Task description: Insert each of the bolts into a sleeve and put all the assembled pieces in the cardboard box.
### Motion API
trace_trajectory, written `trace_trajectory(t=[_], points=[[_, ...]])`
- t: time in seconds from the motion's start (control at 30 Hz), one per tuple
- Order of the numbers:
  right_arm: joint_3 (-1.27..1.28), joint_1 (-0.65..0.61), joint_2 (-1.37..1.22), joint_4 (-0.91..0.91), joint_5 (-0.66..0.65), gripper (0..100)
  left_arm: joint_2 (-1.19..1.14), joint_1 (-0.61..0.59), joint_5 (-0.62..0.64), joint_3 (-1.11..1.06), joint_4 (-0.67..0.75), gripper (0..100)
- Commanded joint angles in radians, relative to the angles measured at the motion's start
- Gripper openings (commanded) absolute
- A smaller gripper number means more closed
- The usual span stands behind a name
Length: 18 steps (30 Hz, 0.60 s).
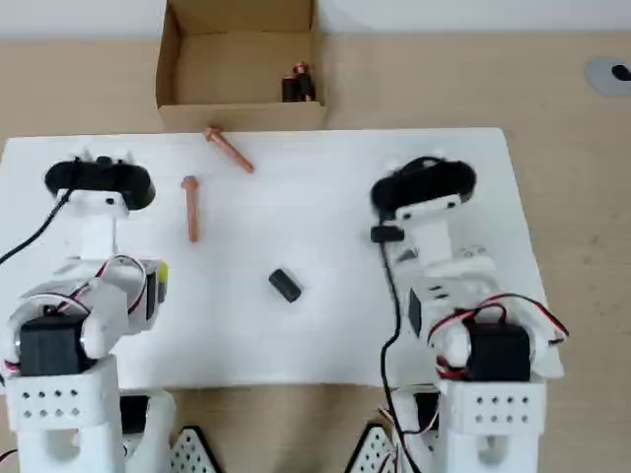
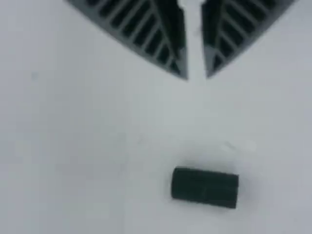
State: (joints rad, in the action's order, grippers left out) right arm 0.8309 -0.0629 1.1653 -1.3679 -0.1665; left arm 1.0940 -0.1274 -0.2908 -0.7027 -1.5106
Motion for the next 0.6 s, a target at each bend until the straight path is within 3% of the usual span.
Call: trace_trajectory(t=[0.0, 0.27, 0.47, 0.57], points=[[-0.012, 0.019, 0.025, -0.031, -0.118, 2.7, -0.008, 0.003, 0.064, 0.089, -0.074, 14], [-0.277, 0.142, -0.176, -0.204, -0.118, 9.6, -0.332, -0.078, 0.183, 0.296, -0.186, 14], [-0.607, 0.205, -0.501, -0.425, -0.121, 9.5, -0.621, -0.129, 0.172, 0.617, -0.242, 14], [-0.707, 0.232, -0.599, -0.422, -0.123, 9.5, -0.722, -0.124, 0.158, 0.77, -0.245, 14]])
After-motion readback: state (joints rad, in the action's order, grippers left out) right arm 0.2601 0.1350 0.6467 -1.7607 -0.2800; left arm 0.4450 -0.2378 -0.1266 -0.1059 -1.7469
